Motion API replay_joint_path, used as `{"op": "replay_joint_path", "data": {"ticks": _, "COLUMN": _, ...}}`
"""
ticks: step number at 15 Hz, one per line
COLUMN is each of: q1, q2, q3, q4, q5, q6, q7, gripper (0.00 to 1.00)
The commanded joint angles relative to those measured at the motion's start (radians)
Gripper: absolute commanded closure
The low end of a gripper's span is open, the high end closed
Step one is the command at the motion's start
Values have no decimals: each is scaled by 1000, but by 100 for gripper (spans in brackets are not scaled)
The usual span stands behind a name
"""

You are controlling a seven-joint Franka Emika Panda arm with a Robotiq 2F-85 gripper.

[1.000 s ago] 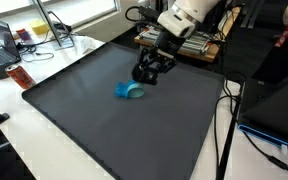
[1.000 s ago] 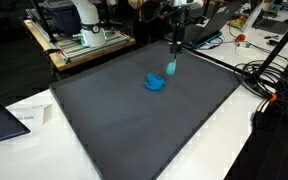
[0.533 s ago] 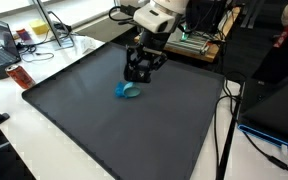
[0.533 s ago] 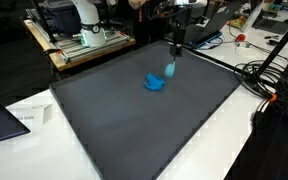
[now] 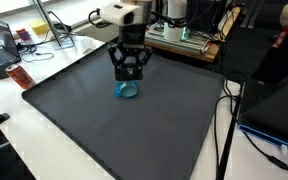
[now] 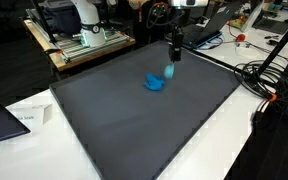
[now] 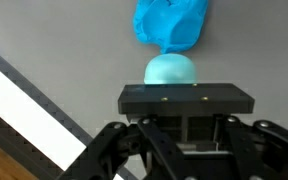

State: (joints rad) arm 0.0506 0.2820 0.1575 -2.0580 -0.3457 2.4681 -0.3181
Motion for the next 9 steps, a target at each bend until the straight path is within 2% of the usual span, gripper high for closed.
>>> {"op": "replay_joint_path", "data": {"ticks": 1, "q1": -39, "q2": -4, "q3": 6, "q4": 22, "q5": 144, "q6": -8, "q7": -145, "gripper": 78}}
{"op": "replay_joint_path", "data": {"ticks": 9, "q1": -127, "q2": -1, "q3": 11, "q4": 43, "q5": 396, "q6": -18, "q7": -379, "gripper": 78}}
